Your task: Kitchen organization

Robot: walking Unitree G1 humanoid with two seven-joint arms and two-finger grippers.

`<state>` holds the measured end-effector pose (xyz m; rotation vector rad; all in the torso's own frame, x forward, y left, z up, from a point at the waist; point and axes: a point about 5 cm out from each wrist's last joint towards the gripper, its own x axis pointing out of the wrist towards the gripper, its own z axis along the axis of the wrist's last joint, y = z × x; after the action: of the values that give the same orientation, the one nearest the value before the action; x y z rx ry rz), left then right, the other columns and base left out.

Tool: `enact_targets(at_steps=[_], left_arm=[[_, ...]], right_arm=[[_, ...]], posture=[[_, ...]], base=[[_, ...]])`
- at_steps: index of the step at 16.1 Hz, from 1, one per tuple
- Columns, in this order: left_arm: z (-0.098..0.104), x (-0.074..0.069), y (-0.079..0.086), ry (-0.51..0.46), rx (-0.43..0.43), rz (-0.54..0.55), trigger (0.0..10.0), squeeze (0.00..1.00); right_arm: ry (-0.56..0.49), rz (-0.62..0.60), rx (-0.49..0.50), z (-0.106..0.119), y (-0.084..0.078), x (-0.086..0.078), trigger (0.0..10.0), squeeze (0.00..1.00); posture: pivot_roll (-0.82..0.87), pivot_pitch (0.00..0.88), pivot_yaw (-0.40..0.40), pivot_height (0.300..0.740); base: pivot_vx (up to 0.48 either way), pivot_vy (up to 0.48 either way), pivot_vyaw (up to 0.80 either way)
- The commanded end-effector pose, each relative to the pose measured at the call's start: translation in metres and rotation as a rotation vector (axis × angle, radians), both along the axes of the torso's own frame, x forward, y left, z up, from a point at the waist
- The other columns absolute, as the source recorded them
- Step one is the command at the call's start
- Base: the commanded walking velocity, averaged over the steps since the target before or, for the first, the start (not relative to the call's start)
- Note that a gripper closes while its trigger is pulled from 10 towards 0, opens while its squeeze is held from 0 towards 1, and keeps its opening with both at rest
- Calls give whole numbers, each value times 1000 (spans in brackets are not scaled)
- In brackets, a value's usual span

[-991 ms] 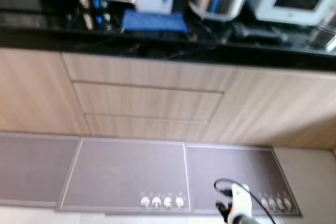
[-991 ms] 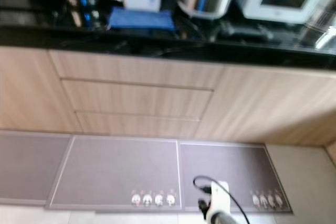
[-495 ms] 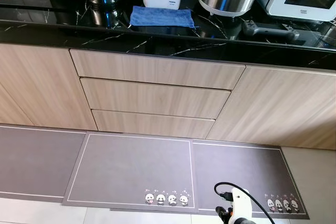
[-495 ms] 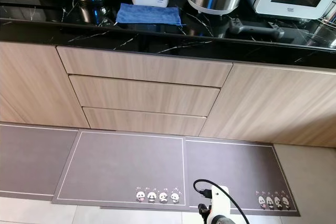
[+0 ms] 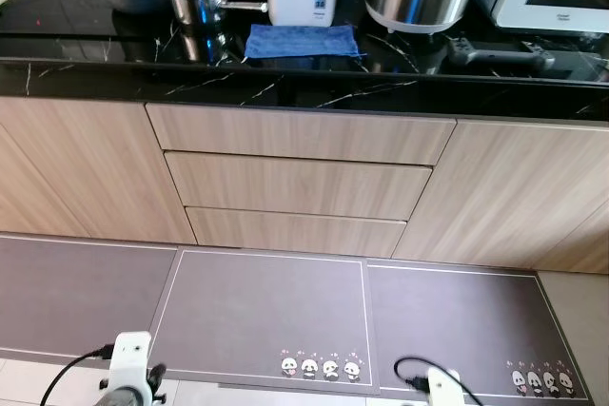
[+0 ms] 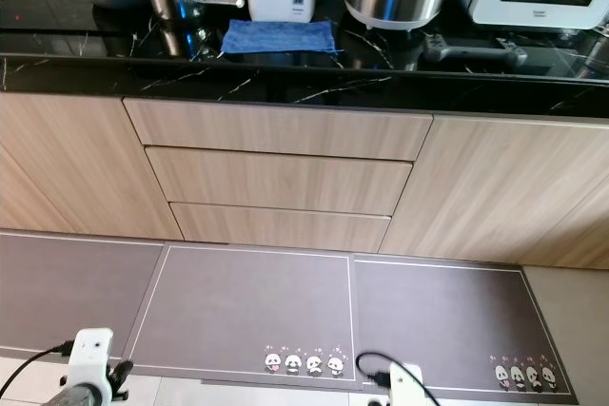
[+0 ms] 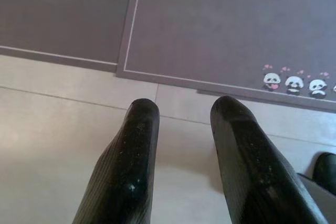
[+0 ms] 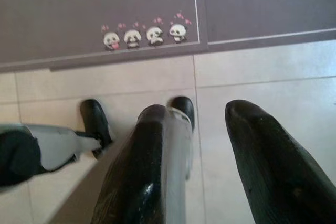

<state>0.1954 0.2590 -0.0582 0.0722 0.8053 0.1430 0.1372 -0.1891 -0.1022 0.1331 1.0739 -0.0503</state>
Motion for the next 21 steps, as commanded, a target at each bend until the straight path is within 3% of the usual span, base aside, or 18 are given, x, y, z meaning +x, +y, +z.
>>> enact_targets(at_steps=[1, 4, 5, 9, 17, 21], left_arm=[[-2, -2, -4, 9, -8, -6, 10000, 0], [-8, -5, -15, 25, -36, -6, 10000, 0], [-15, -16, -19, 66, -45, 8, 10000, 0], [-25, -41, -14, 112, -34, 63, 10000, 0], [-24, -41, -17, 96, -26, 40, 10000, 0], [-22, -38, -13, 93, -7, 5, 10000, 0]], right_arm=[[-10, 34, -17, 0, 1, -2, 10000, 0], [-15, 8, -34, -1, -9, -9, 10000, 0], [-9, -19, -40, -2, -15, -17, 10000, 0], [-34, -50, -9, -1, -14, -15, 10000, 0], [-39, -49, -14, 1, -17, -8, 10000, 0], [-30, -37, 6, 0, -8, -7, 10000, 0]], posture=[[-4, 0, -17, 740], [-11, 0, -26, 740], [-8, 0, -35, 740], [9, 0, -66, 740], [5, 0, -73, 740], [-7, 0, -49, 740]], base=[[0, 0, 0], [0, 0, 0], [0, 0, 0], [0, 0, 0], [0, 0, 0], [0, -68, 0]])
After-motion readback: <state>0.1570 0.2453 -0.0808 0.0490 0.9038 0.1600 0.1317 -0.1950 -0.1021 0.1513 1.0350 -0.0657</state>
